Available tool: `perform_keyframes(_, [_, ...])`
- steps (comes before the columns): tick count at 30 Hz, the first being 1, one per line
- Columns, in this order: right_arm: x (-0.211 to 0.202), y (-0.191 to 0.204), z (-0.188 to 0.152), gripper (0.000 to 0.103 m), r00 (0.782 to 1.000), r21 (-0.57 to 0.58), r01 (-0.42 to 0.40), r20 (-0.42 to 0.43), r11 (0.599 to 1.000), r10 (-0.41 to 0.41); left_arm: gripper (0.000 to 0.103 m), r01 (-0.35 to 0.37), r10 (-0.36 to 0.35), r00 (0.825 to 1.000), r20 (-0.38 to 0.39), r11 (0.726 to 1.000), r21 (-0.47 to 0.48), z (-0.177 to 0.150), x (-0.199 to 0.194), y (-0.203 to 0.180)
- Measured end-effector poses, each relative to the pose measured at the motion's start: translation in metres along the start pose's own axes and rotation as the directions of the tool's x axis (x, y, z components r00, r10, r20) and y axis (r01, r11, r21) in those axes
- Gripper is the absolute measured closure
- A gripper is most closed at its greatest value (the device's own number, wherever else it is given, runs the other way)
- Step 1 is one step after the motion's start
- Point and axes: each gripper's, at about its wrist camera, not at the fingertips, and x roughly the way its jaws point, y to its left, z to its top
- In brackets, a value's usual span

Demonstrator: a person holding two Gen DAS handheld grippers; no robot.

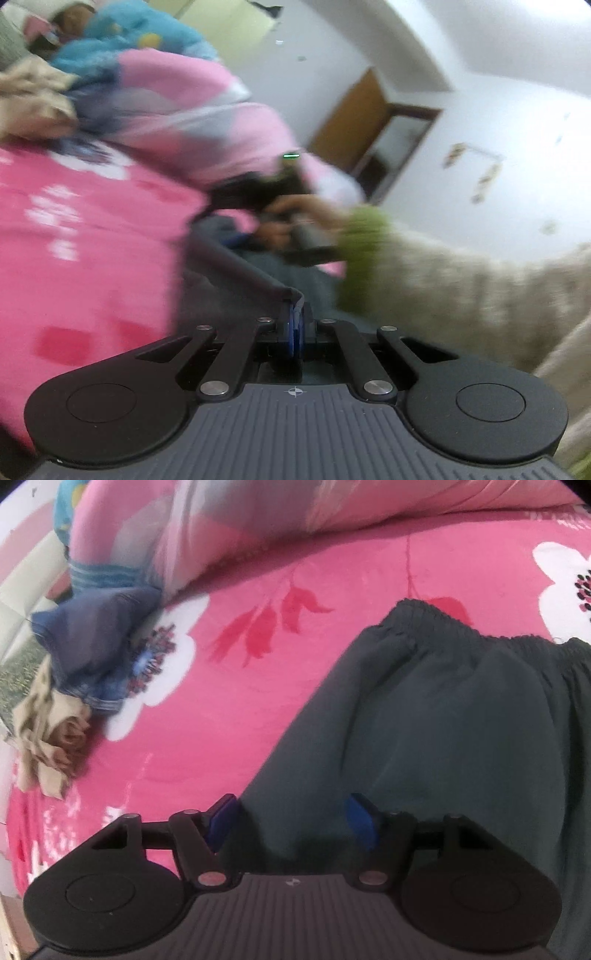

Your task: Fold clothes

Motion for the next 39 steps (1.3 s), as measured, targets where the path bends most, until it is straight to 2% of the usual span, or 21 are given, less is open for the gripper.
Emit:
perform_keyframes(1, [0.002, -0.002, 0.001, 0.039, 1.0, -0.004, 0.002, -0.002, 1.0, -0.002, 0.103, 0.029, -0.029, 1.0, -0.006, 1.0, -0.001, -0.001, 0.005, -0.005])
perform_keyframes(4, [0.002, -0.009, 0.005, 0.056, 1.0, -0.016, -0.007, 0.007, 1.0, 0.007, 0.103, 0.097, -0.097, 0.995, -0.027, 0.995, 0.011, -0.003, 0.019, -0.024])
perform_keyframes(6, [0.001, -0.016, 0.008, 0.075, 1.0, -0.02, -0.025, 0.009, 0.999, 0.026, 0.103, 0.126, -0.125, 0.991, -0.044, 0.992, 0.026, -0.004, 0.028, -0.036])
perform_keyframes(7, [-0.001, -0.021, 0.01, 0.09, 0.999, -0.018, -0.036, 0.013, 0.999, 0.037, 0.103, 0.138, -0.136, 0.989, -0.053, 0.99, 0.034, -0.004, 0.032, -0.043])
perform_keyframes(8, [-0.007, -0.027, 0.012, 0.097, 0.999, -0.018, -0.049, 0.023, 0.999, 0.049, 0.103, 0.149, -0.147, 0.987, -0.062, 0.988, 0.039, -0.004, 0.037, -0.048])
perform_keyframes(10, [-0.029, -0.044, 0.015, 0.1, 0.995, -0.026, -0.071, 0.065, 0.997, 0.072, 0.103, 0.173, -0.17, 0.983, -0.074, 0.984, 0.038, -0.004, 0.045, -0.057])
perform_keyframes(14, [-0.073, -0.078, 0.02, 0.101, 0.982, -0.045, -0.114, 0.147, 0.992, 0.12, 0.103, 0.222, -0.216, 0.971, -0.104, 0.974, 0.05, -0.001, 0.067, -0.077])
perform_keyframes(17, [-0.106, -0.105, 0.024, 0.101, 0.966, -0.059, -0.145, 0.208, 0.988, 0.154, 0.103, 0.291, -0.281, 0.949, -0.142, 0.955, 0.055, 0.003, 0.093, -0.096])
perform_keyframes(21, [-0.147, -0.16, 0.025, 0.102, 0.945, -0.053, -0.168, 0.277, 0.984, 0.176, 0.103, 0.381, -0.354, 0.911, -0.213, 0.919, 0.104, 0.004, 0.138, -0.137])
perform_keyframes(24, [-0.171, -0.204, 0.021, 0.102, 0.929, -0.041, -0.183, 0.32, 0.982, 0.186, 0.103, 0.44, -0.392, 0.874, -0.286, 0.888, 0.129, -0.004, 0.176, -0.169])
perform_keyframes(28, [-0.185, -0.263, 0.012, 0.102, 0.92, -0.009, -0.179, 0.353, 0.984, 0.17, 0.103, 0.485, -0.412, 0.823, -0.391, 0.868, 0.106, -0.023, 0.231, -0.198])
perform_keyframes(32, [-0.195, -0.304, -0.01, 0.102, 0.907, 0.052, -0.215, 0.38, 0.975, 0.18, 0.103, 0.493, -0.4, 0.785, -0.473, 0.866, 0.085, -0.039, 0.283, -0.217])
perform_keyframes(36, [-0.205, -0.341, -0.034, 0.095, 0.893, 0.117, -0.259, 0.406, 0.959, 0.191, 0.103, 0.457, -0.346, 0.766, -0.542, 0.886, 0.08, -0.05, 0.316, -0.226])
perform_keyframes(39, [-0.212, -0.369, -0.052, 0.077, 0.882, 0.164, -0.291, 0.427, 0.942, 0.198, 0.103, 0.435, -0.321, 0.766, -0.557, 0.897, 0.081, -0.045, 0.326, -0.227])
